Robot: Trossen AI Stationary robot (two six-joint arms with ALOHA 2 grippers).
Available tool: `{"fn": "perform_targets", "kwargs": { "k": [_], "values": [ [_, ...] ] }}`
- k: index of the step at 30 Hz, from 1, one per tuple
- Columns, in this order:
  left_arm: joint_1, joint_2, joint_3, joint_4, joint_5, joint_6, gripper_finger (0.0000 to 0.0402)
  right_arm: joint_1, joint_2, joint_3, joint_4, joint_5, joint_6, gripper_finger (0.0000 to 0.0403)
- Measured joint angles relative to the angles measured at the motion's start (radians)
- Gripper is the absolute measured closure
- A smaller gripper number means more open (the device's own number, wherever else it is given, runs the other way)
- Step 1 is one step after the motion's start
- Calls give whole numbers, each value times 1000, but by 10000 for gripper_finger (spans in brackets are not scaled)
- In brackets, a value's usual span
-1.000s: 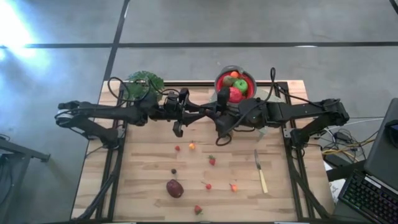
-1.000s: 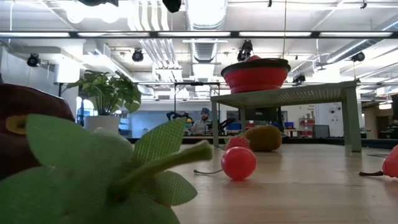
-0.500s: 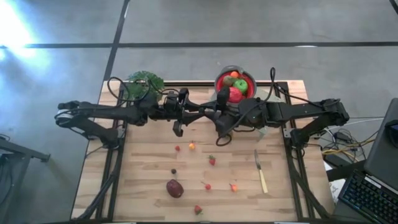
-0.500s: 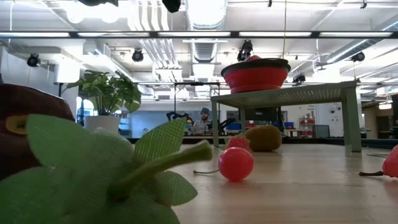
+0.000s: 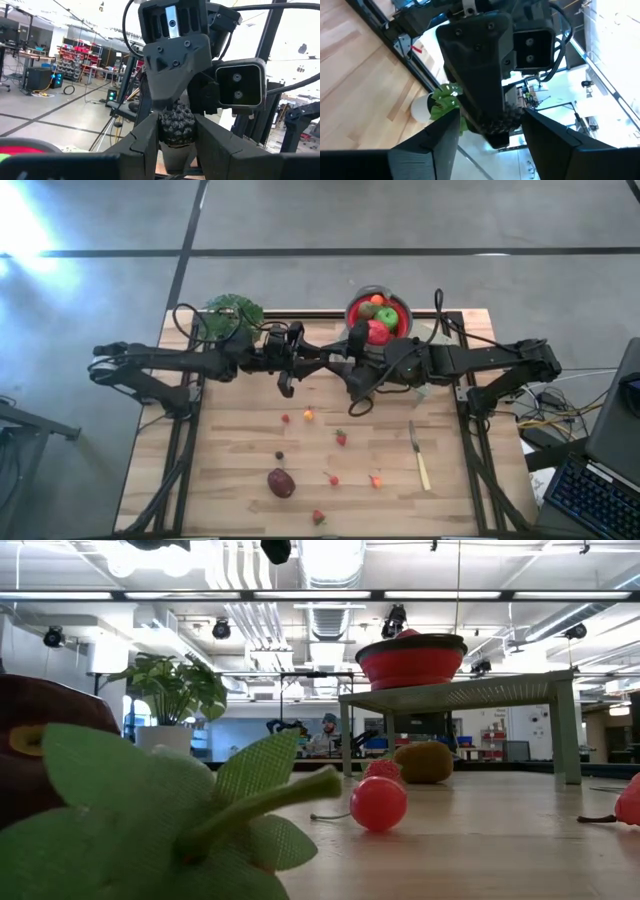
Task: Pick & Place Fruit
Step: Put the dark purple blackberry into the red strainer bowl
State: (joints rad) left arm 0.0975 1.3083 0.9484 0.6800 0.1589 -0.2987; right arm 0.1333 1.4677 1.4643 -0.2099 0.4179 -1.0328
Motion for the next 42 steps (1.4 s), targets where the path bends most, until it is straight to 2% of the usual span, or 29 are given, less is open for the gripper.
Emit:
{"fn": "perform_targets", "kwargs": {
  "k": [7,23,34,38,42],
  "values": [
    [0,0,-1,-13,1,-25,284,0,0,0,23,0,1,210],
    [0,0,0,-7,-18,-9,284,0,2,0,14,1,4,289],
    [6,0,-1,-10,-19,-34,282,-1,1,0,7,5,13,277],
    [6,-2,1,-32,-22,-12,249,0,1,0,0,4,57,290],
    [6,-5,1,-61,-33,43,181,0,0,0,-13,45,112,289]
  ]
}}
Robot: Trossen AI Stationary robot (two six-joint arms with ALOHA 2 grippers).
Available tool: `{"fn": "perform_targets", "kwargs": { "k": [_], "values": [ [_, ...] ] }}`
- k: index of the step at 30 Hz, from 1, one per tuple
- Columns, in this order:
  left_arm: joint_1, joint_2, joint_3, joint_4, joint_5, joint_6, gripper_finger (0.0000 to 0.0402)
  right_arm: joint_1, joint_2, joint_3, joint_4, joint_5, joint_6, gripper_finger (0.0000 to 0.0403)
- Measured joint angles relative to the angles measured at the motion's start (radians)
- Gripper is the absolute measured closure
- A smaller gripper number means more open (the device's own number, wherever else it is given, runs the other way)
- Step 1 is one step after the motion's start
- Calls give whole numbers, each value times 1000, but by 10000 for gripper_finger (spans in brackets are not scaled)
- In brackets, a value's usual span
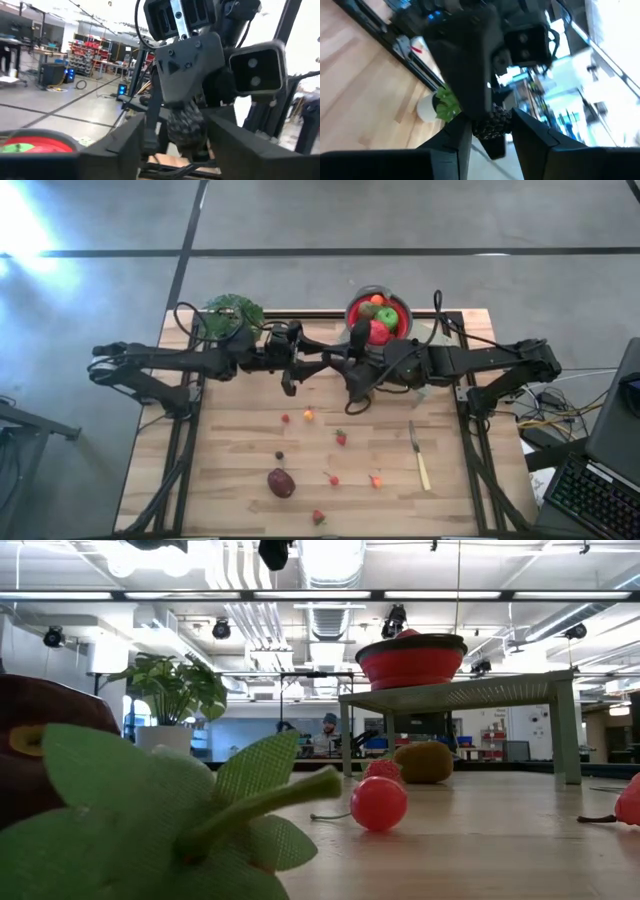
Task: Pick & Place Fruit
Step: Put the dark purple blackberry into the red strainer bowl
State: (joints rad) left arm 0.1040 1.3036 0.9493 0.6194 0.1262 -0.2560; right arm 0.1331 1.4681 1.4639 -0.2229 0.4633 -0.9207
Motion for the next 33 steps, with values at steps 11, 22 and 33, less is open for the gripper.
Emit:
{"fn": "perform_targets", "kwargs": {
  "k": [11,22,33],
  "values": [
    [0,-65,-2,-84,-129,170,79,-67,-53,0,-198,157,263,292],
    [0,-130,-2,-109,-129,263,78,-293,-103,0,-375,-29,508,282],
    [0,-134,-2,-114,-128,262,78,-520,-37,0,-424,-261,599,278]
  ]
}}
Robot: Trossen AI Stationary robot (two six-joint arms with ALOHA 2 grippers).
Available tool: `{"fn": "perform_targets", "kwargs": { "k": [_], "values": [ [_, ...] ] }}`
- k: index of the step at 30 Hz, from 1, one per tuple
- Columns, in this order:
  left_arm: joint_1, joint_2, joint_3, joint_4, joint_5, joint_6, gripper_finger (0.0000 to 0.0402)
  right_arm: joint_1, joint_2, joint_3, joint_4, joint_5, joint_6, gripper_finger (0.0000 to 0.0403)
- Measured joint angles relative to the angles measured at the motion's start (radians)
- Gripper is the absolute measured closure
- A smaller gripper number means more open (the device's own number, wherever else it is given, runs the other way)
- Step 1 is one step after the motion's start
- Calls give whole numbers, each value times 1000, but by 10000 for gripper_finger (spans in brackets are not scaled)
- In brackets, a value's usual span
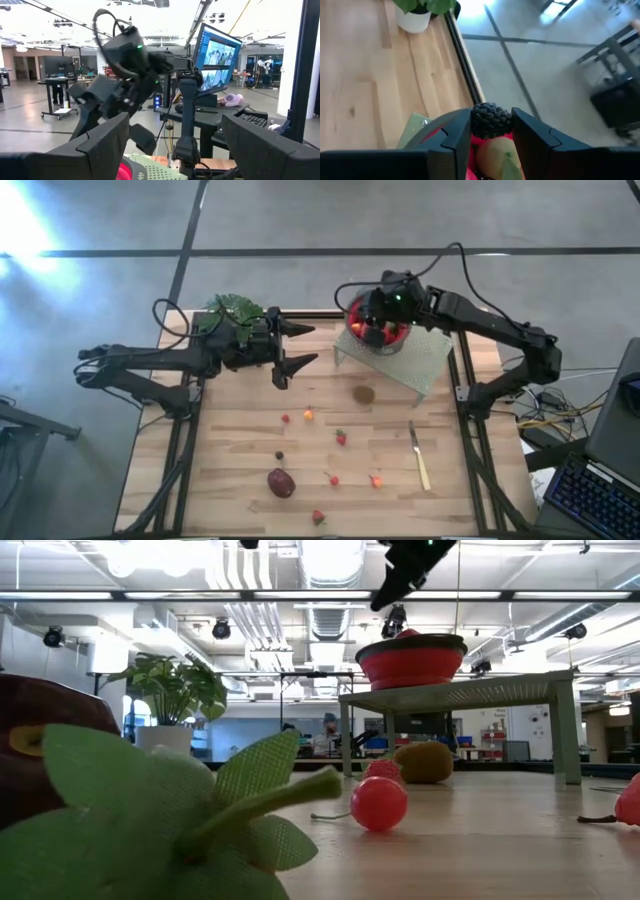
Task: Pick & Place Fruit
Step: Put the dark purple blackberry into the red strainer bowl
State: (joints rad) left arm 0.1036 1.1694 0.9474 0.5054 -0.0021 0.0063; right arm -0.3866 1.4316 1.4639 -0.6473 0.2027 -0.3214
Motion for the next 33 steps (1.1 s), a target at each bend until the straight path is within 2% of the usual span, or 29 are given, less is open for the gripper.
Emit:
{"fn": "perform_targets", "kwargs": {
  "k": [9,17,24,33],
  "values": [
    [0,0,-1,0,0,-2,78,-41,50,0,-6,-31,27,289],
    [0,0,-1,-5,1,-3,78,-49,101,-1,-70,-29,39,270],
    [0,0,-1,-7,1,-5,78,-63,124,-2,-80,-24,64,282],
    [0,0,-1,-8,1,-9,78,-66,111,-1,-79,-17,53,234]
  ]
}}
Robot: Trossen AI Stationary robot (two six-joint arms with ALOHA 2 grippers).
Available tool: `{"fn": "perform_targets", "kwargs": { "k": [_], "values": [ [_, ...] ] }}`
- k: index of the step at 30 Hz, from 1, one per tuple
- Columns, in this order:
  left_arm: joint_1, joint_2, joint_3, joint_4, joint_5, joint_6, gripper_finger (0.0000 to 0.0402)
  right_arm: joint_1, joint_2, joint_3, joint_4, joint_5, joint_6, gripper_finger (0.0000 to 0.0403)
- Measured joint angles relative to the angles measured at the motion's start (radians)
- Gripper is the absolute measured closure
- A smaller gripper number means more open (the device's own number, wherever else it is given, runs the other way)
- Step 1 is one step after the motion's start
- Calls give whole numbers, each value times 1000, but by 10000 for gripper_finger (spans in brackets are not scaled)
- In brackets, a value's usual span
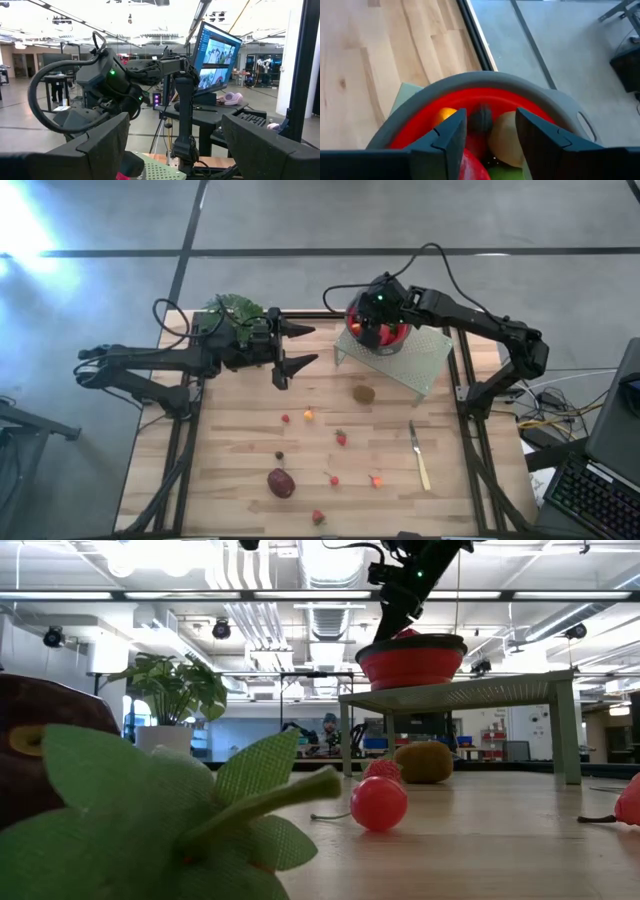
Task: Pick & Place Fruit
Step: Put the dark purple blackberry into the red strainer bowl, then put the red blackberry into the red strainer bowl
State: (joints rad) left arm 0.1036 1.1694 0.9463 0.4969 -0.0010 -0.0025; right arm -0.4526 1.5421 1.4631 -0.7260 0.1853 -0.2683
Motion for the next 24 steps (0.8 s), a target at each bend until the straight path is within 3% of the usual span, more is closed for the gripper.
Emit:
{"fn": "perform_targets", "kwargs": {
  "k": [9,24],
  "values": [
    [0,-1,0,-12,0,-9,78,0,0,0,-2,0,-1,181],
    [0,-19,-1,-152,6,26,78,1,-35,1,3,0,-47,26]
  ]
}}
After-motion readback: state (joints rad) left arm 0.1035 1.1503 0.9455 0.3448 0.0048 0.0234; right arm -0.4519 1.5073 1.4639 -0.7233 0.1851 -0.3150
